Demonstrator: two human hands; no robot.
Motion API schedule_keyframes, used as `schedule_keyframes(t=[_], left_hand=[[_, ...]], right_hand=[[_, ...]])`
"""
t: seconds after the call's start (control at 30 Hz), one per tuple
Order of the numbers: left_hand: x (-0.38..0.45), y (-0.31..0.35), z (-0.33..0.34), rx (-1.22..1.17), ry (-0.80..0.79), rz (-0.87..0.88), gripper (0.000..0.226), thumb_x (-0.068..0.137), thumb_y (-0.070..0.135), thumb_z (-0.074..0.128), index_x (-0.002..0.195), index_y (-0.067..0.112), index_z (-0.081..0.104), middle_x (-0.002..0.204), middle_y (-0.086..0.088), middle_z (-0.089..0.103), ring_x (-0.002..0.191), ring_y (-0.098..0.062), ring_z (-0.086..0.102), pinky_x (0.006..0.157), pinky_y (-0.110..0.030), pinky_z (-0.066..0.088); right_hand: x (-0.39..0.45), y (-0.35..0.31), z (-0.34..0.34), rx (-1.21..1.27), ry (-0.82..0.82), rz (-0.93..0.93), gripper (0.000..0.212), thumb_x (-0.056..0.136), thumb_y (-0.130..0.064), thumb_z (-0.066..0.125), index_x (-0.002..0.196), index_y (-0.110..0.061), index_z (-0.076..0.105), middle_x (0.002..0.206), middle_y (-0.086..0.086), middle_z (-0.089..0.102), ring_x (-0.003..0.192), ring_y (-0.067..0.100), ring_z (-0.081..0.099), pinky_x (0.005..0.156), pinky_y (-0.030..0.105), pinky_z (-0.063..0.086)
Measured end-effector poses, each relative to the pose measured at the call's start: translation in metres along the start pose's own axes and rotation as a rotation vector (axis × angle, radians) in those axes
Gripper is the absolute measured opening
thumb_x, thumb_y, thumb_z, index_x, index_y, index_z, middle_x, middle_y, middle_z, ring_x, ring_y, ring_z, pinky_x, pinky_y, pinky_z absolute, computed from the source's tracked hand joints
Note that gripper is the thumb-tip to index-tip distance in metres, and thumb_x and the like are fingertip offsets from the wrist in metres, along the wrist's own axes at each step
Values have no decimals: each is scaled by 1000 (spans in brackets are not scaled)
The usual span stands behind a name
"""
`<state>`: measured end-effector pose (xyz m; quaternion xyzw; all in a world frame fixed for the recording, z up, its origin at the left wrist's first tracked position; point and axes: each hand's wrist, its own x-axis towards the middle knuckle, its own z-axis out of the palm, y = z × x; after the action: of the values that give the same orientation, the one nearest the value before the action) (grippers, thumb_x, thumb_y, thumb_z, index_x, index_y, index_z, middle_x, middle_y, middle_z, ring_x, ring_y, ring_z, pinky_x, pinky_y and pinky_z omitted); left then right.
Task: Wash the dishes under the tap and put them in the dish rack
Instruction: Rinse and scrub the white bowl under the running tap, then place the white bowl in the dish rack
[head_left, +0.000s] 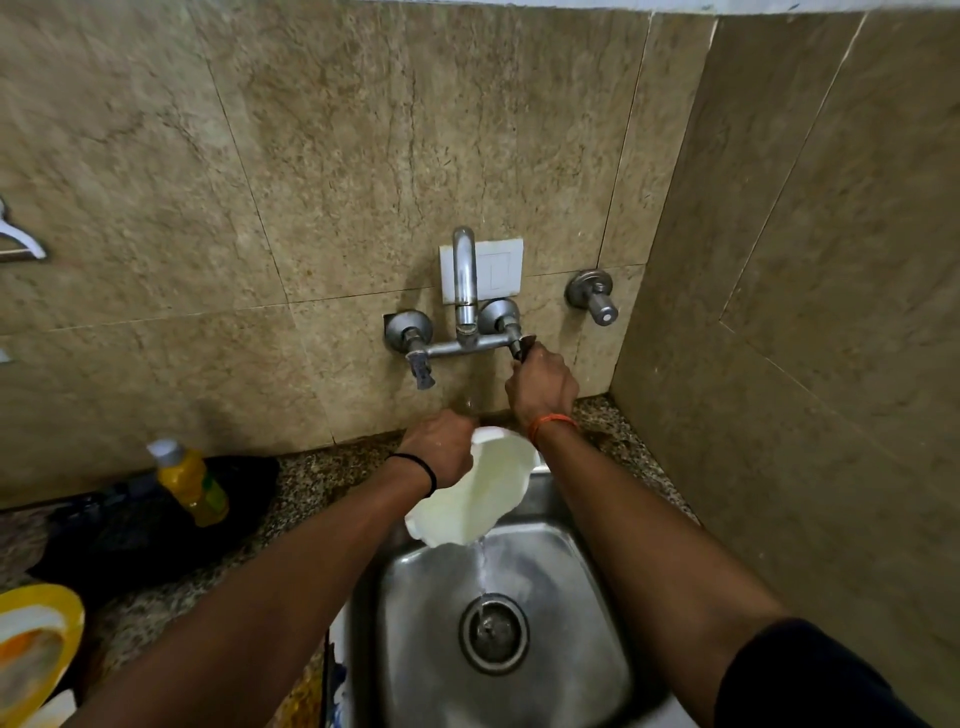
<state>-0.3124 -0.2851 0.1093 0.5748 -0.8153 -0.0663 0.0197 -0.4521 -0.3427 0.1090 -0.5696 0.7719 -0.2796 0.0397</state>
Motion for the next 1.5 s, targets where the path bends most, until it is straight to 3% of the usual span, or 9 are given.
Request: schedule_keyframes(t=[0.17,0.33,0.53,0.63,0.8,1.07,1.23,1.37,1.5], left_hand=[[-7,-8,0,-82,30,-17,30,84,11,52,111,14,64,106,-14,67,93,-32,63,75,-37,53],[-12,-22,1,-258,108,-54,39,81,7,51,113,22,68,105,-9,71,94,-30,64,78,-38,53],[-23,-32,7,-989,155,-494,29,91,11,56,120,12,64,105,-13,68,83,-26,61,69,-28,48],[-35,-22,16,-1432,111,-713,31,95,10,52,127,10,53,106,-14,62,85,-30,59,63,-36,50],[-47,-16,21,-1594,18,-744,33,99,12,46,132,5,45,117,-18,62,94,-31,60,75,-51,52],[-69,-23,32,-1482,-87,-699,35,98,7,43,132,1,43,108,-16,60,88,-28,62,64,-43,54],[-85,-24,46,-1468,-154,-709,33,99,8,36,127,-1,49,103,-18,65,81,-28,65,62,-38,57],[-98,-23,50,-1488,-106,-675,31,99,13,41,126,4,54,108,-13,66,88,-27,63,74,-36,54],[-111,-27,48,-1545,26,-677,28,101,16,41,126,8,52,119,-12,66,94,-26,64,59,-31,55]], right_hand=[[-3,9,-8,145,-131,2,32,96,-26,50,123,-12,59,116,15,66,105,34,63,88,38,50],[-29,43,-16,467,-612,79,48,97,-47,47,121,-8,63,123,13,65,108,32,62,95,45,50],[-68,81,-10,1057,-905,561,63,88,-68,44,125,-20,58,117,12,66,104,34,63,77,51,57],[-79,83,-12,1253,-1022,592,45,89,-51,57,121,-18,59,109,12,73,97,33,70,69,51,60],[-86,76,-17,1222,-881,483,36,89,1,53,124,-9,53,103,11,69,90,27,68,55,36,60],[-100,66,-31,1037,-726,415,39,84,4,47,122,2,53,90,17,66,60,23,70,44,31,54],[-110,56,-52,529,-454,-186,56,82,3,49,136,-14,49,125,13,62,112,29,59,87,30,47],[-125,43,-69,252,-272,-612,65,82,5,50,140,-26,44,132,8,60,113,27,60,94,38,52],[-132,30,-79,173,-189,-790,67,84,4,52,144,-24,43,141,5,54,115,31,61,92,45,52]])
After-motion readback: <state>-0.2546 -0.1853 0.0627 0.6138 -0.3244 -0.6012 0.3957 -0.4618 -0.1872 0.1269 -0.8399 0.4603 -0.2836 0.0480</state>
